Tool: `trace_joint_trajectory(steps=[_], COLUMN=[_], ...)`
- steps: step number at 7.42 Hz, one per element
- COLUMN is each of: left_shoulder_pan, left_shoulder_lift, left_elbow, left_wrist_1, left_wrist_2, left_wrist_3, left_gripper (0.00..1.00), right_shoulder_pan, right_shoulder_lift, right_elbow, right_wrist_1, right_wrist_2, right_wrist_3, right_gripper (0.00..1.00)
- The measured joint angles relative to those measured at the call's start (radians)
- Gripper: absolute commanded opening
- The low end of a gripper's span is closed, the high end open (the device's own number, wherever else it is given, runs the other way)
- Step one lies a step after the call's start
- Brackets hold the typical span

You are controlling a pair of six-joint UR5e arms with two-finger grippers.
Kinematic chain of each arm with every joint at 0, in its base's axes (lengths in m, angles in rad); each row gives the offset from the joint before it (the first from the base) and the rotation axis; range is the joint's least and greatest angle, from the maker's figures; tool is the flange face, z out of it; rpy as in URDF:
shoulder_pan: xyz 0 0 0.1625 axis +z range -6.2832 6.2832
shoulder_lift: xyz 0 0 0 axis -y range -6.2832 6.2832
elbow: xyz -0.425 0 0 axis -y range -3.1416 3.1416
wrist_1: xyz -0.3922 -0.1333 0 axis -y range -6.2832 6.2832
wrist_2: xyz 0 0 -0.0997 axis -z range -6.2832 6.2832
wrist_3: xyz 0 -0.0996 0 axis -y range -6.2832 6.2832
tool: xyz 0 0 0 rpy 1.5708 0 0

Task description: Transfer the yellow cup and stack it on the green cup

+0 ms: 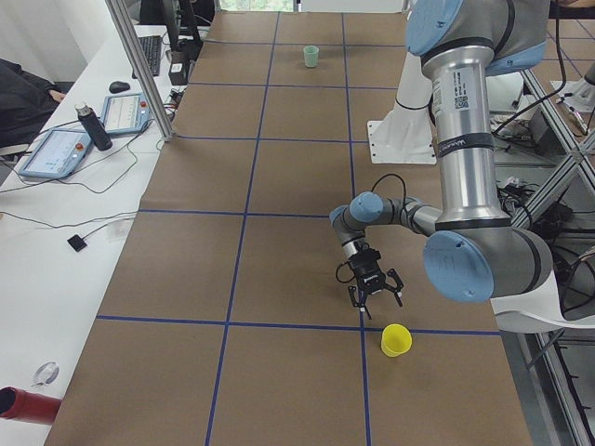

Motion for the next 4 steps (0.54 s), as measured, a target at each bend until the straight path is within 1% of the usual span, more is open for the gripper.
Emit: trace_joint_trajectory(steps=[2,4], left_shoulder_pan=[0.000,0.001], left_shoulder_lift=[0.021,0.019], left_elbow=[0.021,0.031], left_wrist_1=[-0.040,-0.046], left_wrist_2=[0.002,-0.002], left_wrist_3=[-0.002,-0.014], left_gripper=[1.00,1.00], right_shoulder_pan=[0.000,0.000], right_shoulder_lift=[0.000,-0.001], right_elbow=[0.000,0.000], right_wrist_1=[0.000,-0.001], right_wrist_2=[0.000,-0.002], right_wrist_3=[-0.002,-0.003], right_gripper=[0.99,0.99])
